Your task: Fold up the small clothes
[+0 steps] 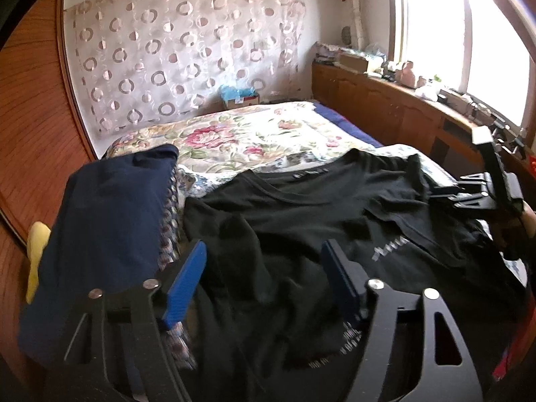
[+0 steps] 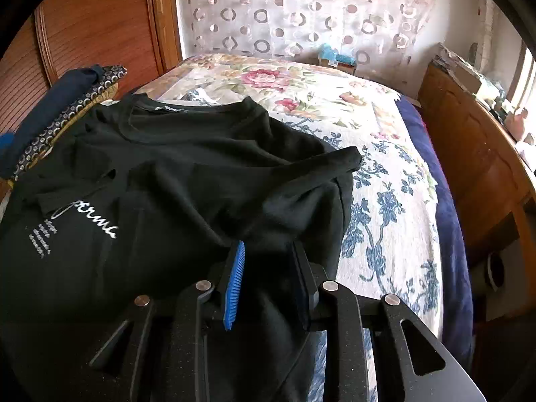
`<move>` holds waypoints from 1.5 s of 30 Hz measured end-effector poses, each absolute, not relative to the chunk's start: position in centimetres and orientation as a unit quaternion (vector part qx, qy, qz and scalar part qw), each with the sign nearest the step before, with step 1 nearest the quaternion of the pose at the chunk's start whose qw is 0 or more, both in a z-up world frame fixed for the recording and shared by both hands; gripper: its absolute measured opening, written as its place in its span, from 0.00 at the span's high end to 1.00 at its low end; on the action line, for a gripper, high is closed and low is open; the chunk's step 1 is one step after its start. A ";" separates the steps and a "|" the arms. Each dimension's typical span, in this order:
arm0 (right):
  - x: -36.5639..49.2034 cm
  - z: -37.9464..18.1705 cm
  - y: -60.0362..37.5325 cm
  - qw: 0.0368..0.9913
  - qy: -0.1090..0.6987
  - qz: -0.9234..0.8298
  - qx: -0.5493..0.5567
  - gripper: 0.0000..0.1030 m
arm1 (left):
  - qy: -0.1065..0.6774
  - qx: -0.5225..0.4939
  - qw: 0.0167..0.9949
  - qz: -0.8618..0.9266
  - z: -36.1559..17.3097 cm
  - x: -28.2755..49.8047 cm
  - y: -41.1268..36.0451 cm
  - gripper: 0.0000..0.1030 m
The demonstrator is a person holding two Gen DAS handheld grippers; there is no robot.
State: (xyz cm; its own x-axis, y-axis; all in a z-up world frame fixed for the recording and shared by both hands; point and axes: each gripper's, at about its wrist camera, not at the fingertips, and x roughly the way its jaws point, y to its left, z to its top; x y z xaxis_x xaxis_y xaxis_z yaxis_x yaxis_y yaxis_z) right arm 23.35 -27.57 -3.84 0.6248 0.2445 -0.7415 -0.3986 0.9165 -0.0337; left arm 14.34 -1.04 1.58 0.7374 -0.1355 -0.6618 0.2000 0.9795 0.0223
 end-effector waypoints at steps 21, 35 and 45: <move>23.6 -5.2 -28.6 0.898 0.376 0.211 -0.086 0.51 | 0.486 0.121 0.864 -0.047 -3.3 25.2 -2.0 0.66; 23.6 -5.4 -28.1 0.898 0.376 0.212 -0.085 0.49 | 0.453 0.096 0.885 -0.046 -0.3 23.6 -0.3 0.96; 23.6 -5.4 -28.1 0.899 0.375 0.212 -0.087 0.48 | 0.371 0.045 0.927 -0.015 4.4 21.8 4.3 0.96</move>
